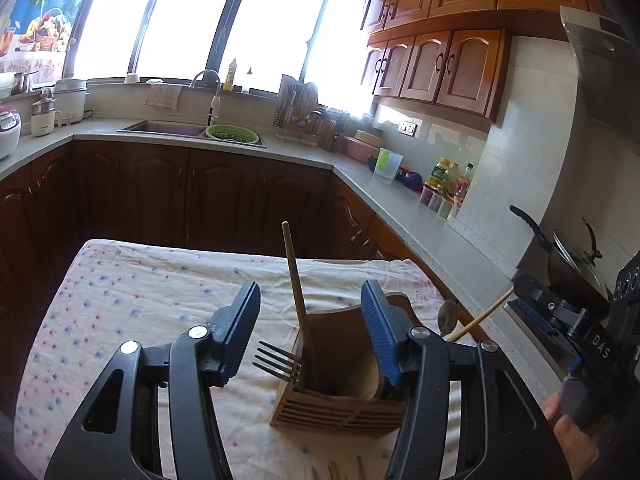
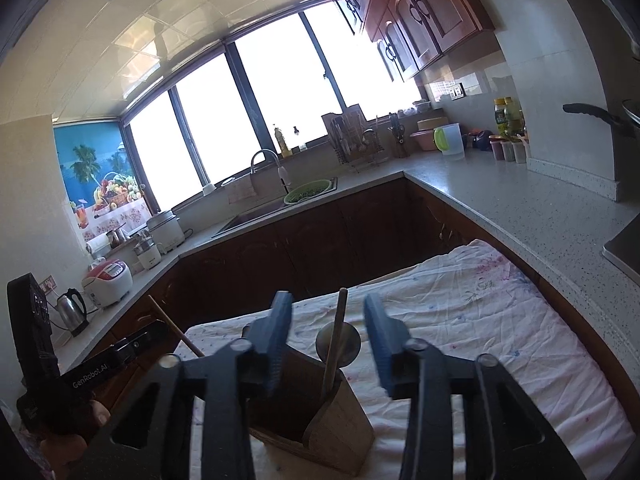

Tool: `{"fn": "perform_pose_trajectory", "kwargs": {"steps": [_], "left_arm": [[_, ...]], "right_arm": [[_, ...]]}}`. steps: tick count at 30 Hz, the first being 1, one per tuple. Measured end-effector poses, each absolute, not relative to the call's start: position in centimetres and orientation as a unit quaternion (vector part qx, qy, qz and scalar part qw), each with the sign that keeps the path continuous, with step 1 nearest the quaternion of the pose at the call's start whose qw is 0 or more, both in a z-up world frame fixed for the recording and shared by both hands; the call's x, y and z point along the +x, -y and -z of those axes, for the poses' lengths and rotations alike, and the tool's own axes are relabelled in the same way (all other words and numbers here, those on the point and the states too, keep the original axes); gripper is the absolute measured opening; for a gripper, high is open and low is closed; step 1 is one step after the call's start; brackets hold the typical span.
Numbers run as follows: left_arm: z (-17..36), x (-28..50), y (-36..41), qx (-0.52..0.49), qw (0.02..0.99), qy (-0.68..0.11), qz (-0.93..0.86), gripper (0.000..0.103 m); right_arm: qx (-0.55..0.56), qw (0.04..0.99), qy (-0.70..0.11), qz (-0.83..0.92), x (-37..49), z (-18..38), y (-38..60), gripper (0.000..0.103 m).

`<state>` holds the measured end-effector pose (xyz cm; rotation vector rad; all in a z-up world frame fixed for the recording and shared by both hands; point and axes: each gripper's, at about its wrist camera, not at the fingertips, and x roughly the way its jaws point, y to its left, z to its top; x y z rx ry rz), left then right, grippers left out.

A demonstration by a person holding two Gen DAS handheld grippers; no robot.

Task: Organize utensils
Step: 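Lift both chopsticks upright into the wooden holder and open both tools, then move both open tools back to the remaining chopsticks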

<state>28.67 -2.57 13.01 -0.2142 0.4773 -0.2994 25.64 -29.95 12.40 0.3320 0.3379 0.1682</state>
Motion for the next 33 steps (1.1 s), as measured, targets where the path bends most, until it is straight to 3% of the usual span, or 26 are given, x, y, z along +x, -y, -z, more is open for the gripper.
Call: {"fn": "perform_pose_trajectory", "kwargs": {"steps": [1, 3, 9, 33], "left_arm": [[-13.2, 28.1, 2.3, -0.107, 0.956, -0.232, 0.147, 0.066], [-13.5, 26.8, 1.7, -0.113, 0.957, -0.222, 0.146, 0.070], [-12.5, 22.6, 0.1, -0.121, 0.956, -0.228, 0.140, 0.072], [-6.3, 14.0, -1.1, -0.120, 0.939, -0.301, 0.112, 0.072]], "right_arm": [[0.171, 0.969, -0.158, -0.088, 25.1, -12.6, 30.1, 0.080], [0.174, 0.970, -0.142, -0.091, 24.0, -13.0, 30.2, 0.082], [0.183, 0.970, -0.128, -0.098, 20.4, -13.3, 30.6, 0.091], [0.180, 0.957, -0.214, -0.072, 11.3, -6.7, 30.6, 0.092]]}}
